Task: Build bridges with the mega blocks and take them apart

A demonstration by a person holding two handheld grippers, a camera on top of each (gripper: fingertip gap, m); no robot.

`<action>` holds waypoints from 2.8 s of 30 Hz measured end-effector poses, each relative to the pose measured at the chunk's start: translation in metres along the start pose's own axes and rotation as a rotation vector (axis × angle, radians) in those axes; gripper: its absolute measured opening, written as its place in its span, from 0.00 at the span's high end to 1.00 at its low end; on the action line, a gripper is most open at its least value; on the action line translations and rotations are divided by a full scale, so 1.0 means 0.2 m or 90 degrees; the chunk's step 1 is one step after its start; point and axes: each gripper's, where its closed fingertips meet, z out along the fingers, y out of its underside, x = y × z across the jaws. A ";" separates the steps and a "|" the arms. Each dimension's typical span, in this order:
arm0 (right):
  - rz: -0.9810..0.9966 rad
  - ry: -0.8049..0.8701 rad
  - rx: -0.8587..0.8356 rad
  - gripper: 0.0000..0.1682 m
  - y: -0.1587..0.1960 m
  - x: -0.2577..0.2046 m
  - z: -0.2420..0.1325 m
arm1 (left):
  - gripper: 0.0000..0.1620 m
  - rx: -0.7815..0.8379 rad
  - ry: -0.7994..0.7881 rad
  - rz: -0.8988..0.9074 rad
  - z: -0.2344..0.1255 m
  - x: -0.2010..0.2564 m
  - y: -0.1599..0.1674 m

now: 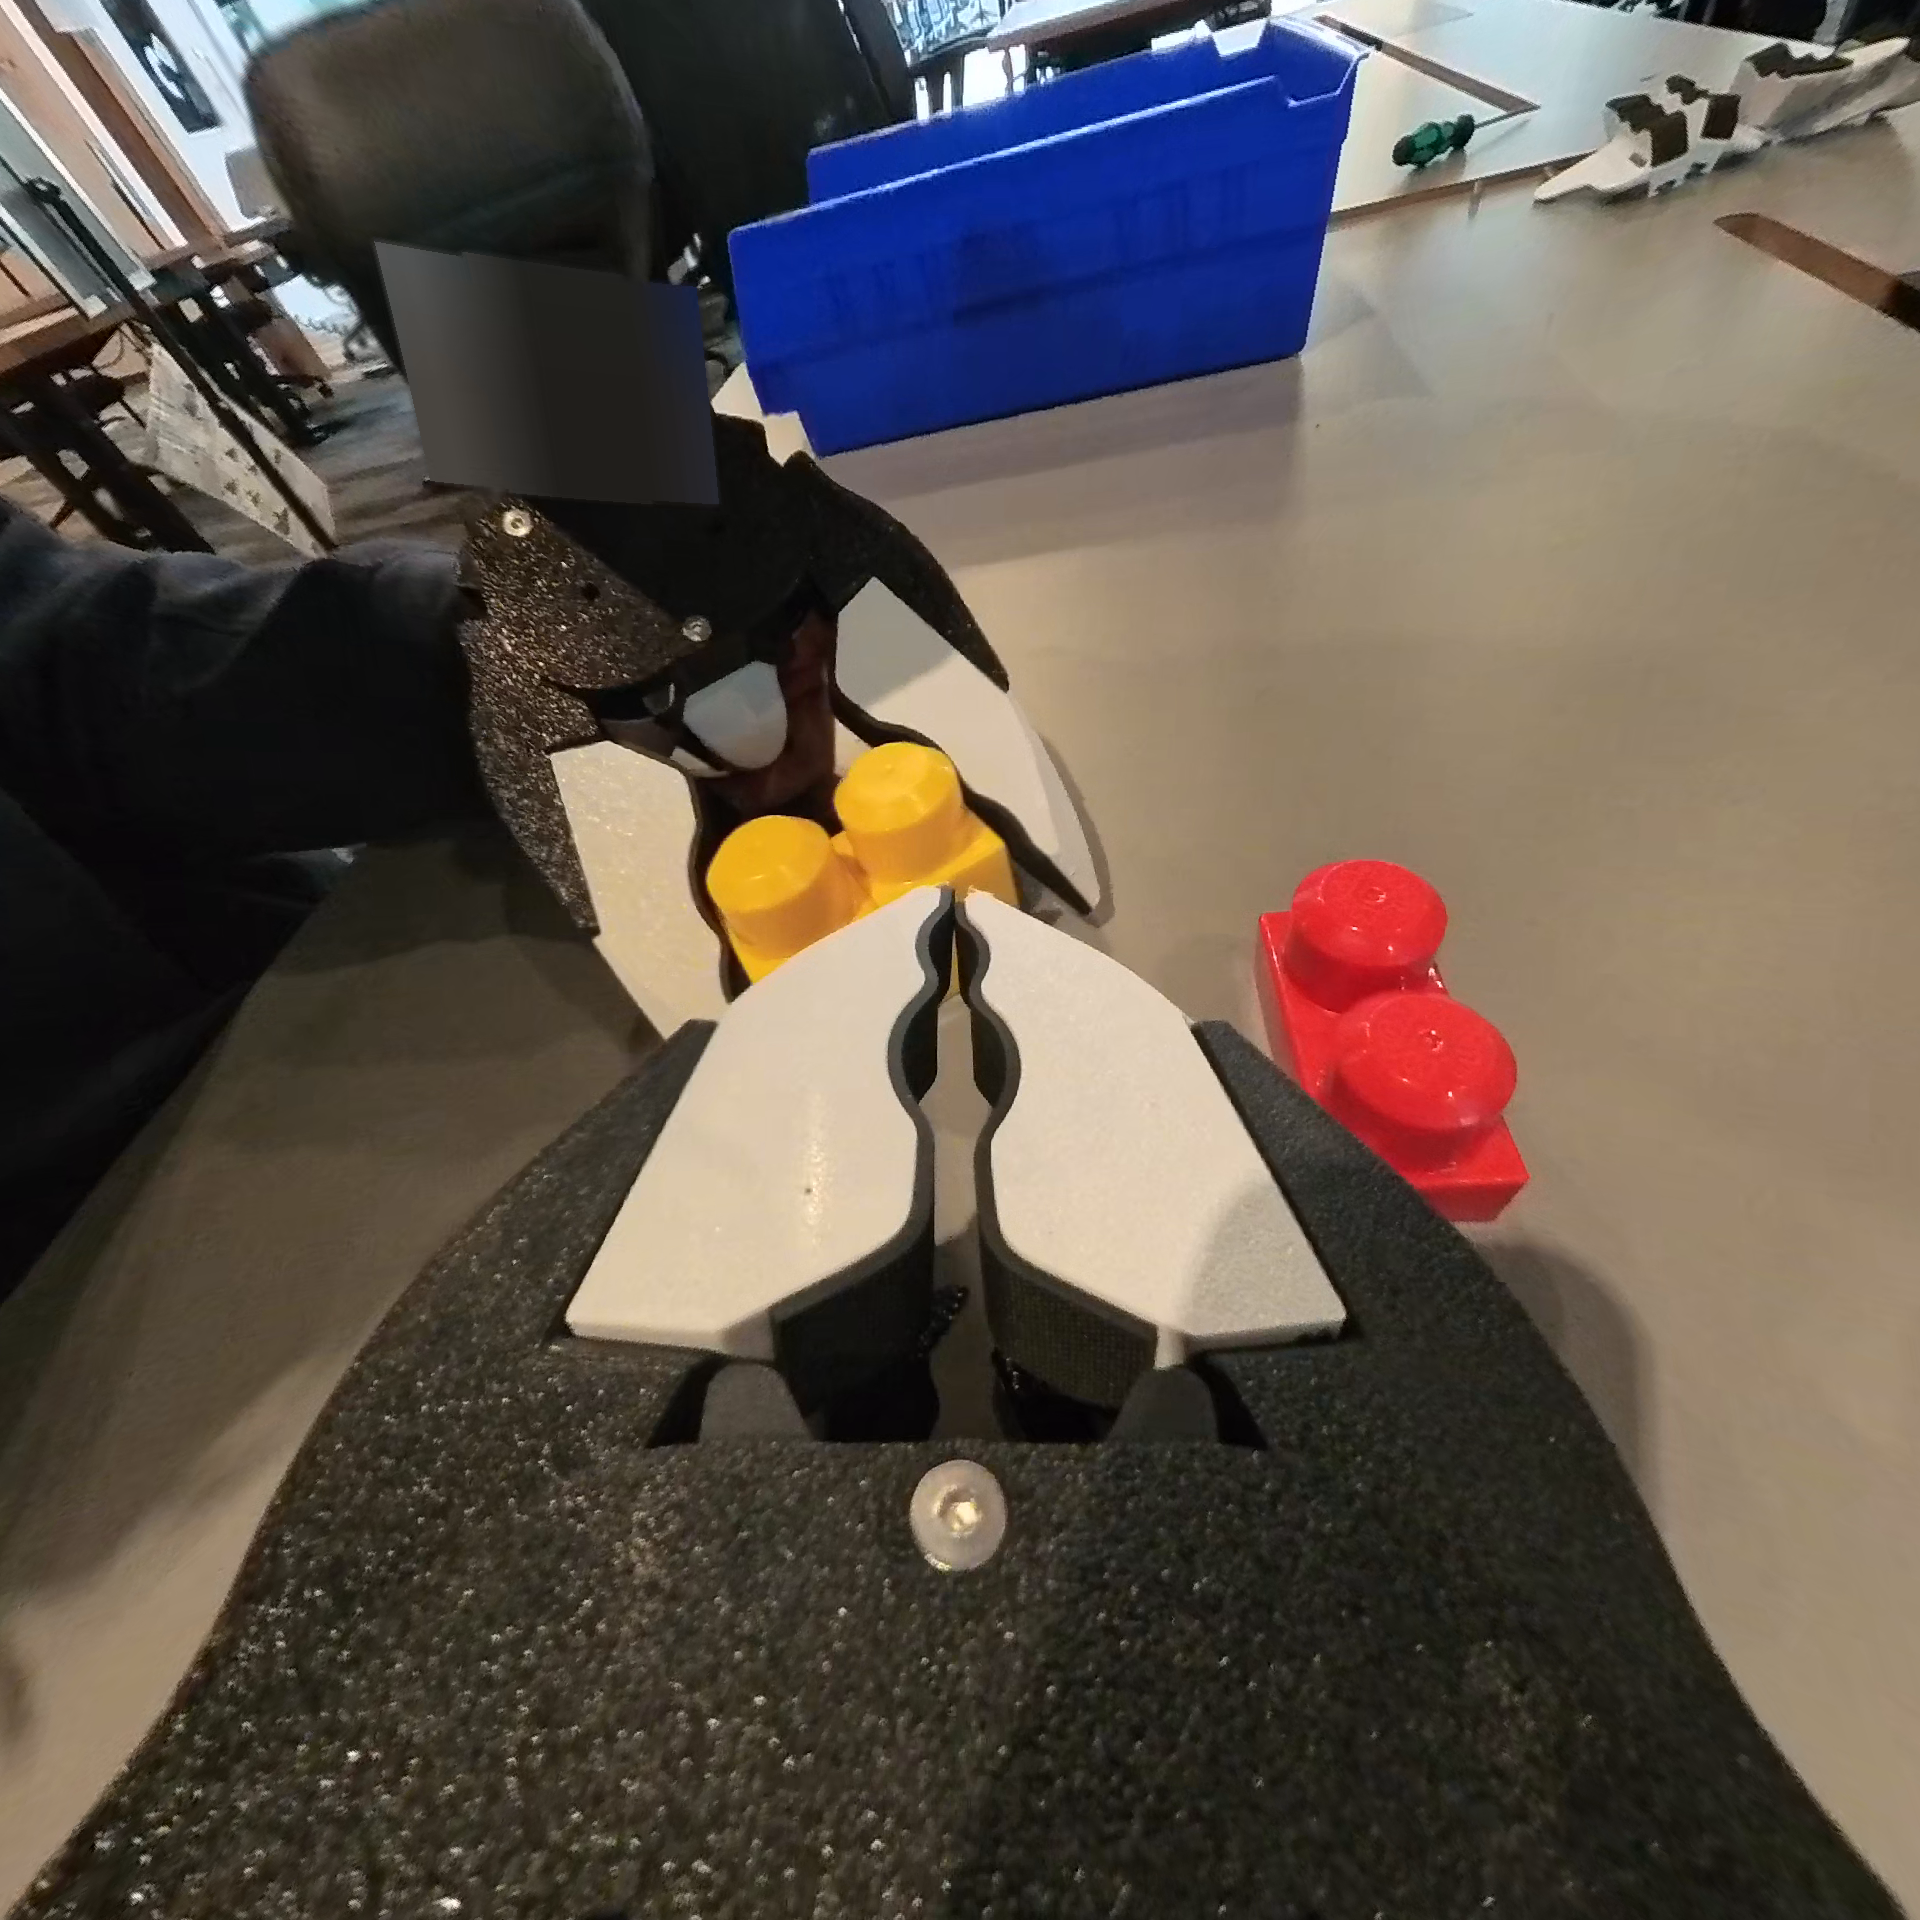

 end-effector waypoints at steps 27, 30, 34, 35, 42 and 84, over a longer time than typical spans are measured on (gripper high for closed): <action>-0.111 0.318 -0.137 0.83 0.08 0.45 -0.07 | 0.46 0.114 0.056 0.065 -0.14 -0.39 -0.13; -0.089 0.378 -0.111 0.83 0.05 0.49 -0.08 | 0.46 0.130 0.019 0.044 -0.13 -0.46 -0.15; -0.048 0.515 0.028 0.83 -0.16 0.50 -0.16 | 0.46 0.161 -0.057 -0.009 -0.11 -0.58 -0.22; -0.033 0.550 0.069 0.83 -0.22 0.50 -0.18 | 0.46 0.165 -0.080 -0.019 -0.10 -0.61 -0.24; -0.068 0.677 0.151 0.83 -0.48 0.36 -0.06 | 0.46 0.184 -0.143 -0.049 -0.01 -0.68 -0.30; -0.056 0.705 0.050 0.74 -0.49 0.28 0.12 | 0.46 0.188 -0.075 0.009 -0.02 -0.56 -0.30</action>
